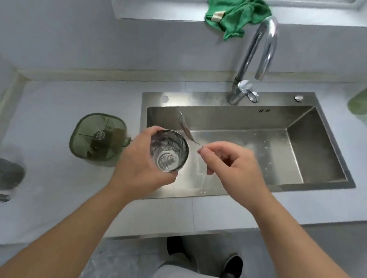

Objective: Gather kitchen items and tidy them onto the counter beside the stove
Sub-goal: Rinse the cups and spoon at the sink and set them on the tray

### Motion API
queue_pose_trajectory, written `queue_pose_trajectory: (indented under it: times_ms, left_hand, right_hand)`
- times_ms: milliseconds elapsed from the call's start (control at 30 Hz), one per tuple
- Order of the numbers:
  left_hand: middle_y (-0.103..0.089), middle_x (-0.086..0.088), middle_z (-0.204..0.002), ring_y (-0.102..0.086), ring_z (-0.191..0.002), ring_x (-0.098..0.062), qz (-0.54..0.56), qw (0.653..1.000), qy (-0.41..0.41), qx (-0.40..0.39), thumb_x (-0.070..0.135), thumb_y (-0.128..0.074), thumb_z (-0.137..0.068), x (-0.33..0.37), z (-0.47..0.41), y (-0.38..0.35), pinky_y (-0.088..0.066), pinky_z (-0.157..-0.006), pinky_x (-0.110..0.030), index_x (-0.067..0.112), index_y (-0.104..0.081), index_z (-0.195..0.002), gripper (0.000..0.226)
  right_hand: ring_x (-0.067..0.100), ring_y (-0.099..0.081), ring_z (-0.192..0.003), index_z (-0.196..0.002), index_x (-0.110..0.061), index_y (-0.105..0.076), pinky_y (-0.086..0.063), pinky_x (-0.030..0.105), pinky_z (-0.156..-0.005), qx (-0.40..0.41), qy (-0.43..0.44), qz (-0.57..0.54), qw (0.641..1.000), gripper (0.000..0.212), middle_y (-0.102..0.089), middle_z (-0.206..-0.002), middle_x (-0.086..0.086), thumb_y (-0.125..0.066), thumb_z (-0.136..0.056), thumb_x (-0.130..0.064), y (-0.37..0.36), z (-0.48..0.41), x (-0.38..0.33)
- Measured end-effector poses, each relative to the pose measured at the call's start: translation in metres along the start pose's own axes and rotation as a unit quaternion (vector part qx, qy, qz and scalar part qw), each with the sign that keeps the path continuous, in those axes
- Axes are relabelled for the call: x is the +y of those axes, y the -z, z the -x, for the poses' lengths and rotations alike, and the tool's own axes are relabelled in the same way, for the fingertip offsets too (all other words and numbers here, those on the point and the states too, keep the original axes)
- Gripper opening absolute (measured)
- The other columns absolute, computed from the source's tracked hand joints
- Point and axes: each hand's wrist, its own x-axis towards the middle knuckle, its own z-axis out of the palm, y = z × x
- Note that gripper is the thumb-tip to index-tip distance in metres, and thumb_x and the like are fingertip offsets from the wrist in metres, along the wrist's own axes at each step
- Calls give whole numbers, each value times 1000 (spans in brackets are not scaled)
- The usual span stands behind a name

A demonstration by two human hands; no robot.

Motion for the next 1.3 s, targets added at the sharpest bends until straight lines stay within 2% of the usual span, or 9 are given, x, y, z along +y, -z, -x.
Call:
queue_pose_trajectory:
  times_ms: [133,233,333,467,567,733,933,1100,1300]
  left_hand:
    - [-63,22,-114,-62,-107,0,58,993,-76,-65,34,-96,-52,45,-2,-38,-54,-92,-29,36,-47,-130,92]
    - [-64,19,-115,-61,-110,-3,83,978,-146,-124,29,-97,-51,82,7,-70,-49,-95,-25,33,-48,-129,92]
    - [-63,25,-112,-59,-106,4,74,959,-212,-174,32,-97,-48,120,23,-99,-42,-88,-9,37,-49,-124,90]
    - [-63,24,-111,-58,-105,7,48,922,-297,-243,40,-93,-49,173,69,-138,-43,-87,-8,34,-48,-129,92]
    - [-60,28,-109,-58,-103,7,17,884,-380,-271,48,-87,-51,210,131,-171,-47,-86,-16,39,-45,-128,88]
    - [-61,23,-115,-54,-104,6,-5,825,-465,-320,50,-84,-55,251,254,-208,-38,-87,-4,32,-49,-131,86]
    - [-63,18,-116,-60,-107,-6,-39,744,-551,-376,50,-82,-55,275,417,-254,-47,-89,-21,32,-46,-134,89]
    - [-62,21,-111,-60,-99,-3,-59,666,-601,-439,57,-81,-56,290,537,-285,-44,-80,-14,36,-42,-132,88]
    - [-57,22,-113,-57,-105,-6,-70,563,-645,-512,58,-76,-53,323,663,-340,-47,-89,-21,40,-38,-133,90]
  right_hand:
    - [16,-62,-59,-82,-26,-74,-46,26,-59,89,-9,32,995,11,-62,-62,9,-70,-91,-29,50,43,6]
    - [19,-62,-60,-81,-28,-74,-47,27,-60,162,-25,59,985,11,-62,-62,9,-70,-91,-31,84,88,5]
    - [27,-58,-62,-79,-29,-73,-46,31,-59,234,-46,88,967,12,-61,-62,6,-71,-90,-31,113,143,1]
    - [8,-53,-56,-79,-33,-72,-46,23,-58,303,-99,211,924,13,-64,-65,-8,-66,-88,-40,152,236,-4]
    - [3,-55,-66,-87,-40,-69,-49,27,-67,343,-161,316,870,17,-62,-69,-21,-57,-86,-53,169,327,-5]
    - [6,-62,-87,-101,-41,-67,-51,30,-74,377,-255,414,788,24,-68,-87,-20,-50,-91,-56,161,478,-4]
    - [17,-62,-98,-107,-34,-61,-44,31,-70,373,-364,453,723,29,-66,-99,-9,-38,-97,-48,132,642,-2]
    - [29,-64,-95,-98,-25,-61,-42,34,-68,375,-436,420,702,20,-66,-100,0,-45,-94,-37,119,747,0]
    - [30,-62,-90,-97,-23,-58,-43,33,-65,406,-505,344,679,11,-64,-100,3,-49,-92,-28,120,872,20]
